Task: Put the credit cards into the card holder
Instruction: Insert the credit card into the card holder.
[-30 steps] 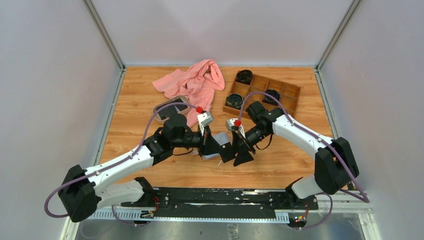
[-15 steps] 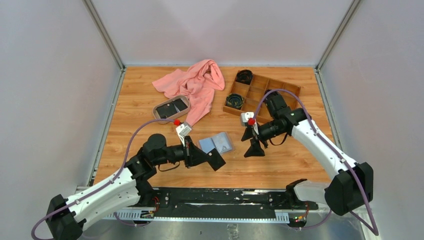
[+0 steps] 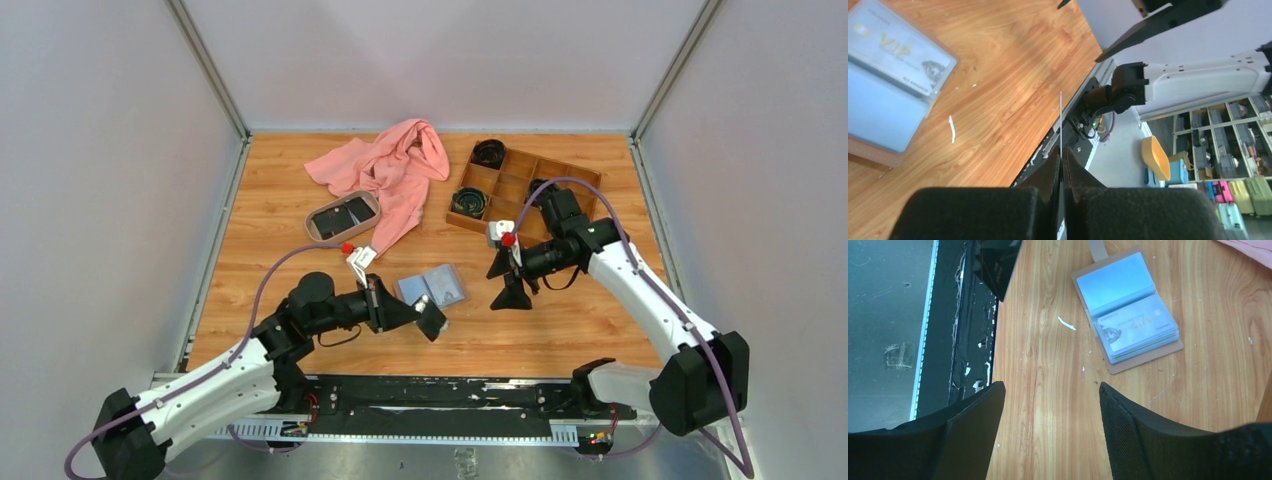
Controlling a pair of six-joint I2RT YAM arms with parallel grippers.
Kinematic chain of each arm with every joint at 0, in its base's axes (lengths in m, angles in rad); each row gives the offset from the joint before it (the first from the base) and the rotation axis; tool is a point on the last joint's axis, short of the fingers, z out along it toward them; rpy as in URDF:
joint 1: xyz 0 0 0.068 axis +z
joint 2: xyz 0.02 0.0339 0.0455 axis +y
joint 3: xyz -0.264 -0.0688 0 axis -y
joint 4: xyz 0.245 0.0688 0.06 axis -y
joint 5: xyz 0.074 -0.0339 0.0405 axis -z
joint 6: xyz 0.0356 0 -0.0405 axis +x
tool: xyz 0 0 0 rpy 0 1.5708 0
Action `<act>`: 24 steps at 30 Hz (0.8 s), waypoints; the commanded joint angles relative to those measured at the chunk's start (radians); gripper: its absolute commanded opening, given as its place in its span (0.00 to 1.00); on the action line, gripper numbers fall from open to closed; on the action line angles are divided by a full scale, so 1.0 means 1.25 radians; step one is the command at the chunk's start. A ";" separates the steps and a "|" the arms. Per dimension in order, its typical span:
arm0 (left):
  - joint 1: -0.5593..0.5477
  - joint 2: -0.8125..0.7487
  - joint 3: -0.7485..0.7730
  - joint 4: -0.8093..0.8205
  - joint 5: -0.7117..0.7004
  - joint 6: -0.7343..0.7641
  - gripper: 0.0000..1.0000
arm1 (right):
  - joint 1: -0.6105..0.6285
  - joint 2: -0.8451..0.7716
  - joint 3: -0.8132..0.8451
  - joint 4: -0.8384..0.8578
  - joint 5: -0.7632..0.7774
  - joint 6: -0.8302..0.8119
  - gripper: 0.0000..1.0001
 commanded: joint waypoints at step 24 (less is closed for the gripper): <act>0.179 0.062 -0.150 0.106 0.128 0.039 0.00 | -0.009 0.177 -0.014 0.102 0.048 0.131 0.69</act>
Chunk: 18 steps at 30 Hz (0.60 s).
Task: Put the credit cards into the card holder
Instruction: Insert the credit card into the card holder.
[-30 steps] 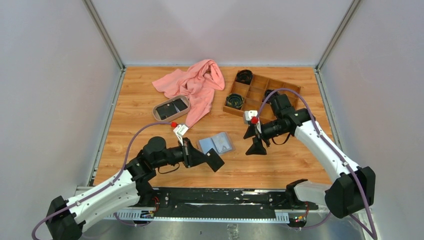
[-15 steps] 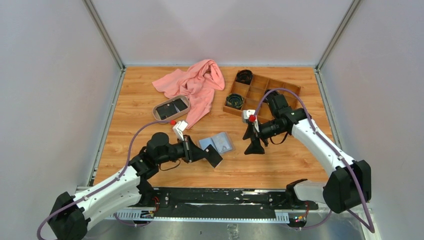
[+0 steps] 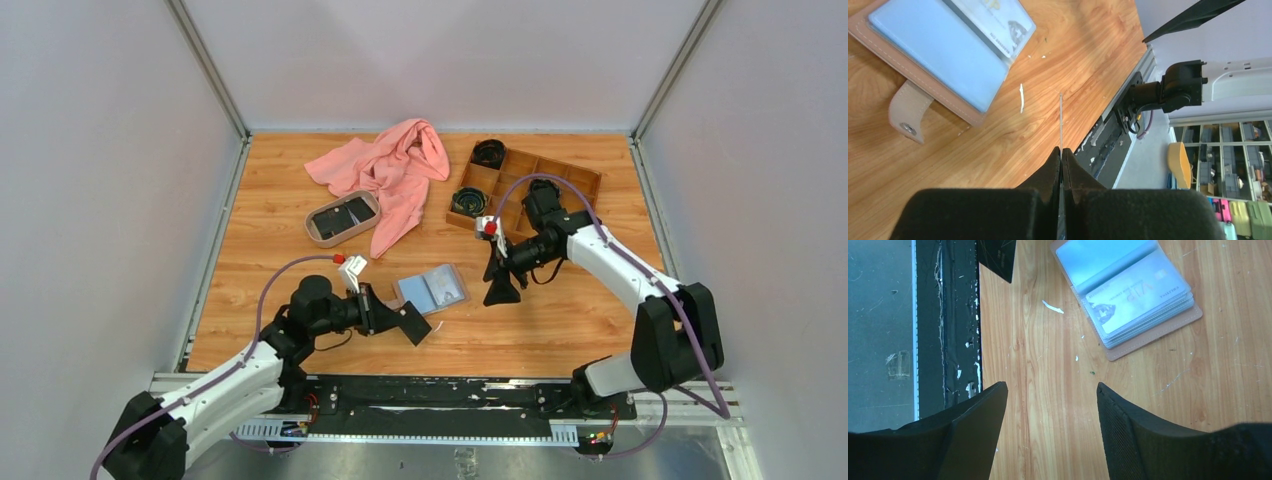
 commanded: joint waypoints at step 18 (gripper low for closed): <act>0.145 0.415 0.161 0.236 0.118 0.017 0.00 | 0.027 0.124 0.011 0.252 0.079 0.351 0.59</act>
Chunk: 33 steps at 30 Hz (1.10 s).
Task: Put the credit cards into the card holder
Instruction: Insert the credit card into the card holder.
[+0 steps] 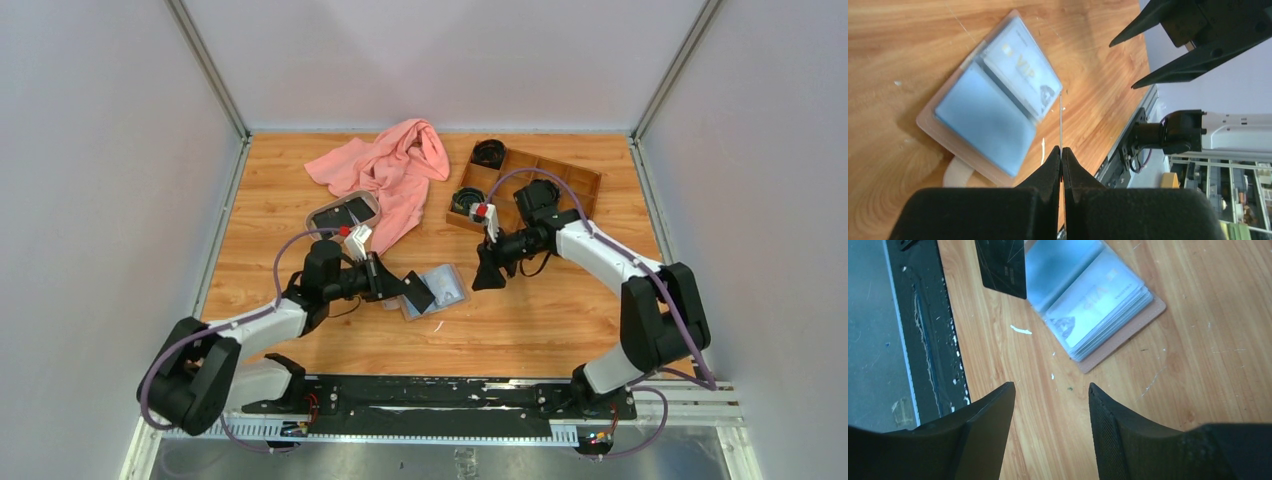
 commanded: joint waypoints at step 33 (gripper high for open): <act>0.054 0.275 0.054 0.140 0.105 0.014 0.00 | 0.095 0.238 0.091 0.140 0.166 0.304 0.48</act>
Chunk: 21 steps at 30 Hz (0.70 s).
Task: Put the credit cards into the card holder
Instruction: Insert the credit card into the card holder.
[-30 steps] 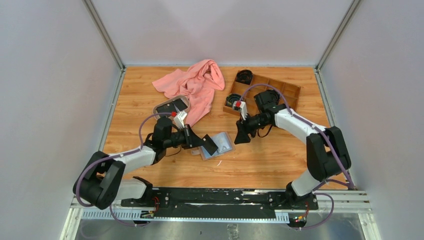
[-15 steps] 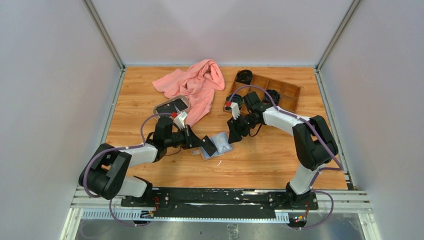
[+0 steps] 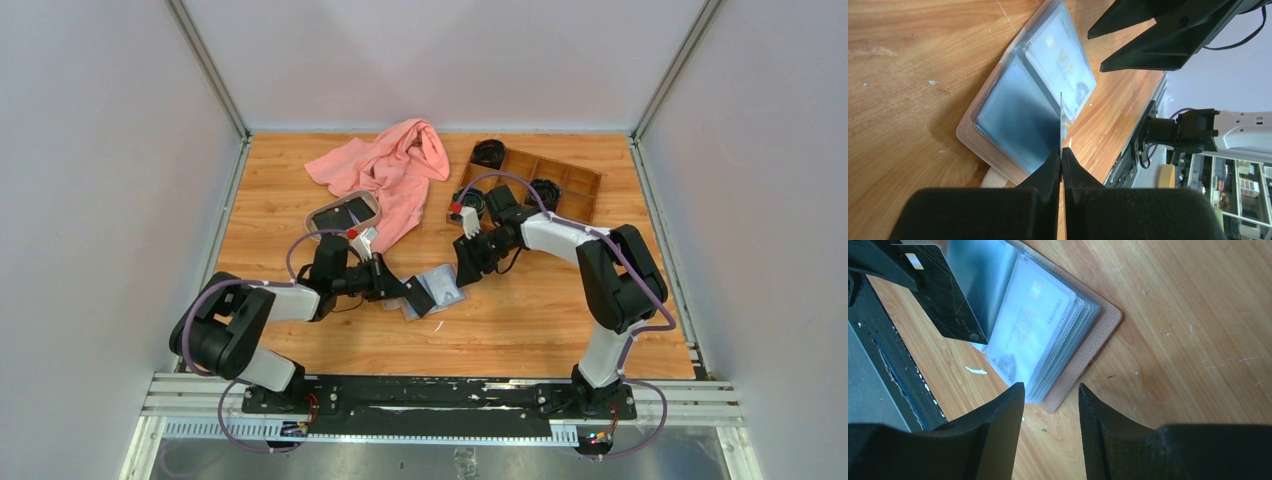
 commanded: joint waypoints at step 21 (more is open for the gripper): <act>0.033 0.158 -0.064 0.357 0.051 -0.169 0.00 | 0.015 0.015 0.017 -0.002 -0.024 0.020 0.47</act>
